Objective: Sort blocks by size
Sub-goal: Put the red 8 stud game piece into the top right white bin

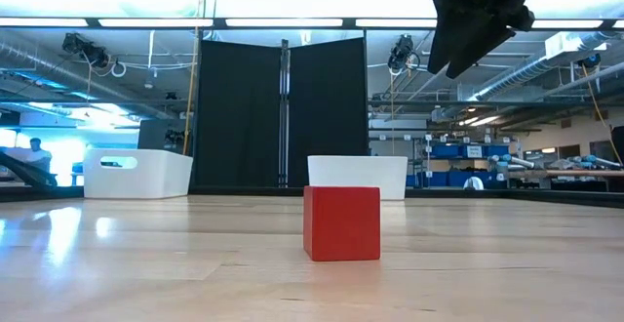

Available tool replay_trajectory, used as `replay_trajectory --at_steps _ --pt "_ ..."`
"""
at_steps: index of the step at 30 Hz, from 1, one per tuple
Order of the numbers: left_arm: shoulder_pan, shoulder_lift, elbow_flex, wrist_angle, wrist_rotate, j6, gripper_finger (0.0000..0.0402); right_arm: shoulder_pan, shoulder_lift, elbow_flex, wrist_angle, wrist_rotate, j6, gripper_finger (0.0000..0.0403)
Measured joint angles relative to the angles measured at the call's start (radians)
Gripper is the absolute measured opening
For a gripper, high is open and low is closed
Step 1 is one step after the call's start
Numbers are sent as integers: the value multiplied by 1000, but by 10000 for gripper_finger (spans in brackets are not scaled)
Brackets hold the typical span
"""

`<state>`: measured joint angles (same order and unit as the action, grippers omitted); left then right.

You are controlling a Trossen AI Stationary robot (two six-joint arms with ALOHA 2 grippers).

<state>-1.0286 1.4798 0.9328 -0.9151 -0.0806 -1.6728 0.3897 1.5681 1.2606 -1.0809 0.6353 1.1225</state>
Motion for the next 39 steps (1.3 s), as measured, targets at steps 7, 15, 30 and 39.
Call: replay_trajectory --at_steps 7,15,30,39 --pt "1 -1 139 -280 -52 -32 275 0 0 0 5 0 0 225" --pt "27 -2 322 -508 -106 66 275 0 0 0 7 0 0 225" --pt "459 -2 371 -244 -458 987 275 0 0 0 121 -61 1 225" --pt "676 -39 289 72 -387 1473 275 0 0 0 127 -135 1 225"
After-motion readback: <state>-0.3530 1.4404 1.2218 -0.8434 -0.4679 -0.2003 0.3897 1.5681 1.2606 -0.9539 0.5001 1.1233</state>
